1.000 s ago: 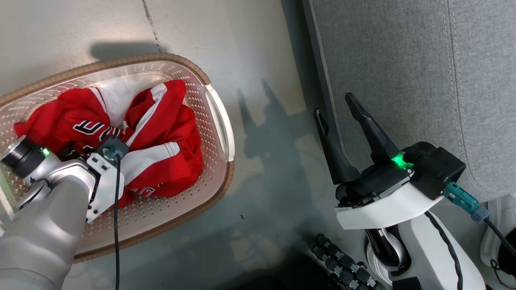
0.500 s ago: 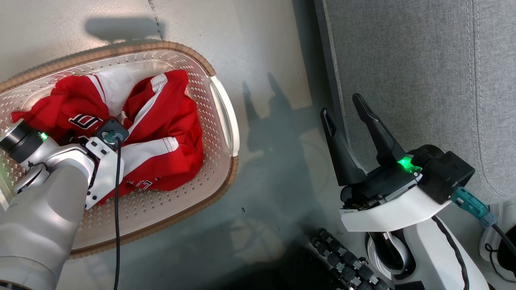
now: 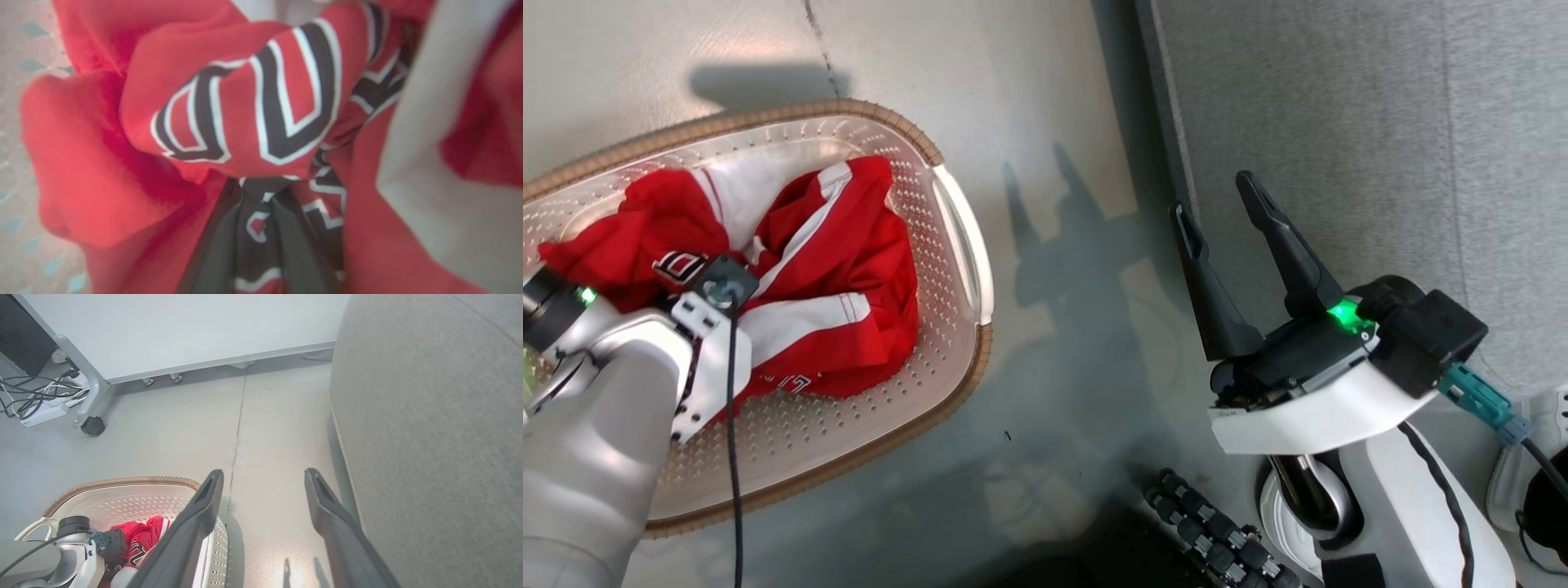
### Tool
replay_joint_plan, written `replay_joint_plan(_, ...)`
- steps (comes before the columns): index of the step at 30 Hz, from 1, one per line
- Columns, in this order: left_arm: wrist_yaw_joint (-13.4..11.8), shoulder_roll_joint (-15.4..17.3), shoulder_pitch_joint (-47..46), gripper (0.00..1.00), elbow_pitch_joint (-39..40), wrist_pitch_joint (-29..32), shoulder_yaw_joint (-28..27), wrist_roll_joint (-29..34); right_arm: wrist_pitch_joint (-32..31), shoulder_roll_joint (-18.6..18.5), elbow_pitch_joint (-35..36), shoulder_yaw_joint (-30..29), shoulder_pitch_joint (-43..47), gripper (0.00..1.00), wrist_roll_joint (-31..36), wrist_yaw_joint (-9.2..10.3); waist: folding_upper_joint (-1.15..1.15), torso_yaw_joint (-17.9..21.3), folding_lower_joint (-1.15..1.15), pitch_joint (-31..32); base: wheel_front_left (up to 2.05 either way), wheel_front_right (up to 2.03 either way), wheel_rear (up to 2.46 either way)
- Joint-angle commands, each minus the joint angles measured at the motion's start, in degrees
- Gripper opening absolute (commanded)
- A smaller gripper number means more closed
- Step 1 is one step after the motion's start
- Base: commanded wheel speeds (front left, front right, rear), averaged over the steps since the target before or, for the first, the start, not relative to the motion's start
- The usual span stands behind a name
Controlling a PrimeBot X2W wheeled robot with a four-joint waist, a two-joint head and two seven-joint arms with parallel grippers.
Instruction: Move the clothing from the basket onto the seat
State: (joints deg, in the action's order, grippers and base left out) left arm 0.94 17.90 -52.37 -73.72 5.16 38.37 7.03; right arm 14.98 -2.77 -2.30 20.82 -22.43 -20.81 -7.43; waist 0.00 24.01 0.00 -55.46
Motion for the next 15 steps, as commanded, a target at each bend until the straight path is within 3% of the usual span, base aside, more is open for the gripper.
replay_joint_plan(1, -0.1, 0.9, 0.5, 0.0, -0.3, -0.2, -0.1, -0.3, 0.3, -0.2, 0.1, -0.1, -0.8, 1.0, 0.0, -0.11, 0.0, 0.3, 0.0, 0.4, 0.0, 0.0, 0.0)
replay_joint_plan(7, -0.8, -0.4, 2.7, 0.0, -0.1, -4.7, -0.2, -1.6, 0.3, -0.2, -0.3, -0.4, -1.3, 1.0, 1.9, -0.11, 0.0, -0.5, 0.0, 4.5, 0.0, 0.0, 0.0)
replay_joint_plan(15, -3.0, -5.3, 5.5, 0.0, -0.2, -11.4, -1.3, -4.7, 0.3, -0.2, -1.5, -3.0, -0.9, 1.0, 2.1, -0.11, 0.0, -5.4, 0.0, 12.6, 0.0, 0.0, 0.0)
